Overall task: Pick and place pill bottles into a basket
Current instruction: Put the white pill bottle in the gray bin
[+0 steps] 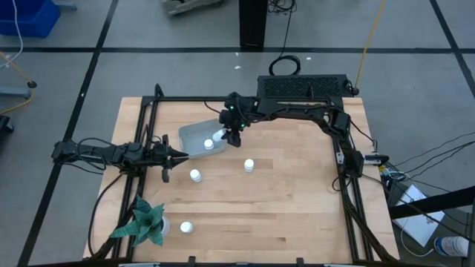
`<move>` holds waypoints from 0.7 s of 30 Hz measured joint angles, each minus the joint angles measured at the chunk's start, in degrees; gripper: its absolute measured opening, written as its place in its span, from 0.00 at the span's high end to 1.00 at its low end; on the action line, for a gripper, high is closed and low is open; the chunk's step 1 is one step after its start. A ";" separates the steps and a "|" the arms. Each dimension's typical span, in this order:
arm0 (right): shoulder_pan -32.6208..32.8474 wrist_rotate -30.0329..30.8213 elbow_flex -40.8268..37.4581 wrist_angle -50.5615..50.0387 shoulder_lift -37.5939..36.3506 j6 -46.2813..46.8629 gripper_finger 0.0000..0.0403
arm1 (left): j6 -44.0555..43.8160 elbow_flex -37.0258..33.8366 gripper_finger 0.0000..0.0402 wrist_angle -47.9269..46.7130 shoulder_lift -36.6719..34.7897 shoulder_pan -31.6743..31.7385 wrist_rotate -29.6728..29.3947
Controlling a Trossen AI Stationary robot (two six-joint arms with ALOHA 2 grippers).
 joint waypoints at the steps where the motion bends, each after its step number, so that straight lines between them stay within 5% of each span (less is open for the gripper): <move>1: 0.06 -0.17 0.01 -0.31 0.05 0.05 0.60 | 0.02 0.00 0.84 0.00 0.02 0.00 0.00; 21: 3.04 -0.19 -0.77 -2.50 2.14 -0.62 0.60 | 0.02 0.00 0.84 0.04 0.02 0.02 0.08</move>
